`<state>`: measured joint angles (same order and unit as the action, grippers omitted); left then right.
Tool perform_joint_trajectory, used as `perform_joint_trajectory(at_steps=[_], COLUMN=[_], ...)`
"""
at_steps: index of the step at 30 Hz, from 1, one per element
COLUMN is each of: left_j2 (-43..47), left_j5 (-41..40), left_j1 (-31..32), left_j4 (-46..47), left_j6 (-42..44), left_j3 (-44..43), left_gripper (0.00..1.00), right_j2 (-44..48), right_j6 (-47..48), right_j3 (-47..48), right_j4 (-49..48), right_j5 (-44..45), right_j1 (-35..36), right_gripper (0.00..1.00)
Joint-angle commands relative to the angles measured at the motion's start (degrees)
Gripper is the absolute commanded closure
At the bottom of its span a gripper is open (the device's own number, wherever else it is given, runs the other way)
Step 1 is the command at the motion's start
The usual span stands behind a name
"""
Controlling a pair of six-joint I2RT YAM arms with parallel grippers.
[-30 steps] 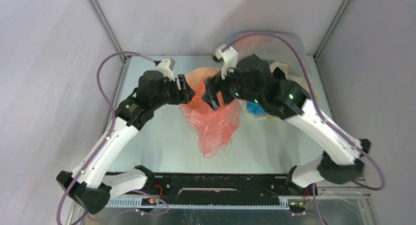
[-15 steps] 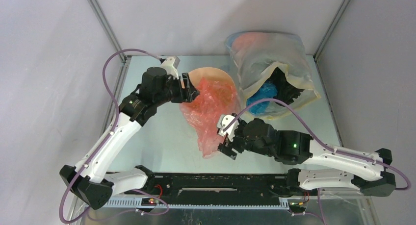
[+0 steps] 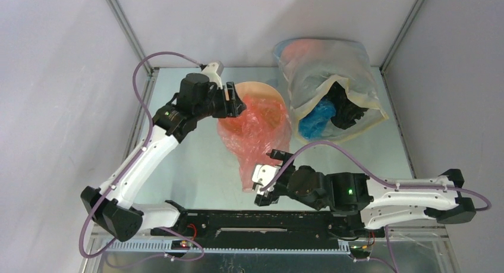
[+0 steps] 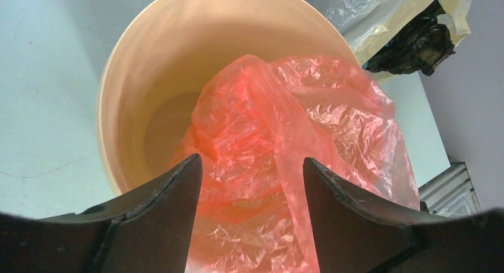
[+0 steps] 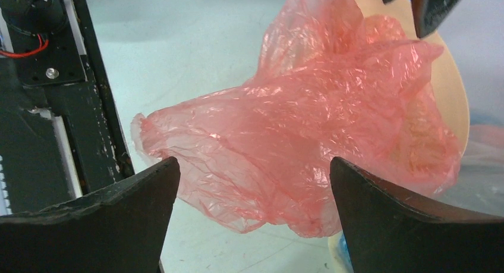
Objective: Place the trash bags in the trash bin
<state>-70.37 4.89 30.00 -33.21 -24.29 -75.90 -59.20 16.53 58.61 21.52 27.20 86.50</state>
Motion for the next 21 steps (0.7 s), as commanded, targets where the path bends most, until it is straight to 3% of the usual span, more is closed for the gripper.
perform_joint_trajectory(at_steps=[1, 6, 14, 21], left_j2=[-2.6, -5.2, -7.3, -7.2], left_j5=[0.2, 1.1, 1.7, 1.6], left_j1=[0.2, 0.2, 0.2, 0.2], left_j4=[0.3, 0.3, -0.2, -0.6], left_j6=[1.5, 1.1, 0.4, 0.5], left_j3=[-3.5, -4.3, -5.0, -5.2], left_gripper=[0.30, 0.30, 0.30, 0.30], right_j2=[0.8, 3.0, 8.2, 4.7], right_j6=[4.2, 4.1, 2.4, 1.5], right_j3=[-0.8, -1.4, -2.1, -2.6], right_j4=[-4.7, -4.2, 0.5, 1.9], right_j5=[8.3, 13.2, 9.0, 10.0], right_j1=[2.5, 5.0, 7.6, 8.8], right_gripper=[0.02, 0.06, 0.11, 0.16])
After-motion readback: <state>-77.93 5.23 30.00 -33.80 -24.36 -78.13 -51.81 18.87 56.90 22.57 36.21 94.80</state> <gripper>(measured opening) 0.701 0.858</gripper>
